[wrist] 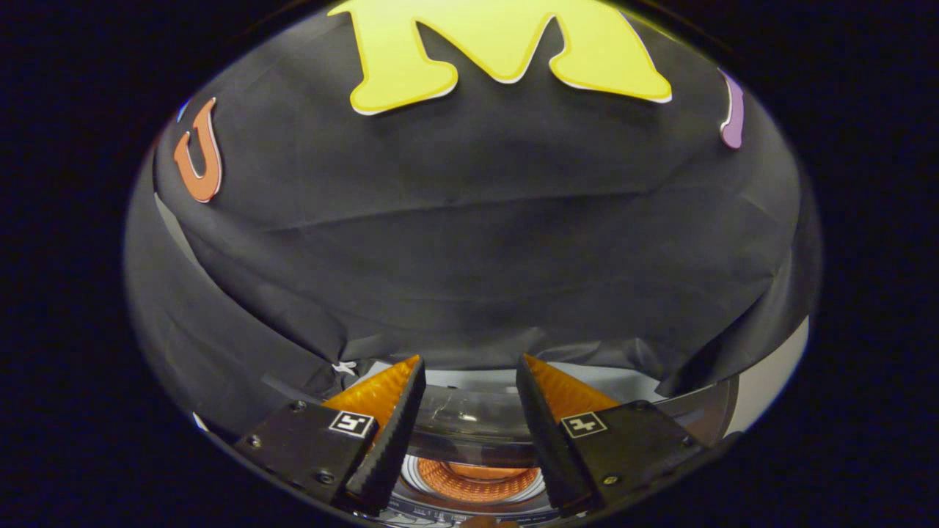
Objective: Put the clothes into the washing machine and then close the washing machine lid.
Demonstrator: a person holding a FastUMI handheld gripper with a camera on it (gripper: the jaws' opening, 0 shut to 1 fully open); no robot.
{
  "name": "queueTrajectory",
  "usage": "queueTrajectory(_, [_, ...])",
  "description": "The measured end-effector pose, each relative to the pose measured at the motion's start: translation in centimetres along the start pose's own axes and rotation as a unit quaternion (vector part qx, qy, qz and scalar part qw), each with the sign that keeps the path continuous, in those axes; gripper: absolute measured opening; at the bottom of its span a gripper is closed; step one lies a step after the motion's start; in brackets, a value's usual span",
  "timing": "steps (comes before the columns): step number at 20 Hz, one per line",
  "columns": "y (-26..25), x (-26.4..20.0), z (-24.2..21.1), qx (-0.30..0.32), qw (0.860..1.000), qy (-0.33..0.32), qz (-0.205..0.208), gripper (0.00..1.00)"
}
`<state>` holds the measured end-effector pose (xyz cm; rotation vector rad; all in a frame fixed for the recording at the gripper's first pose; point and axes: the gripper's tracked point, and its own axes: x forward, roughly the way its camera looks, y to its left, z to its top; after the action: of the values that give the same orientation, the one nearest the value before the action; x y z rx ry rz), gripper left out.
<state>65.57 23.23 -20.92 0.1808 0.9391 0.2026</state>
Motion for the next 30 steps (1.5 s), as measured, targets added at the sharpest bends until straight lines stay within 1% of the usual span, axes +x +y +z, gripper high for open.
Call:
queueTrajectory(2, [-0.3, 0.8, -1.2, 0.005, 1.000, 0.024, -0.005, 0.79])
queueTrajectory(3, [-0.5, 1.0, -1.2, 0.005, 1.000, 0.025, -0.013, 0.79])
queueTrajectory(10, [-0.1, 0.7, -2.2, -0.004, 0.999, 0.038, -0.006, 0.79])
queueTrajectory(23, [0.2, -1.7, -4.7, 0.000, 1.000, 0.022, -0.010, 0.79])
queueTrajectory(30, [0.3, -3.0, -6.9, 0.001, 1.000, 0.013, -0.015, 0.79])
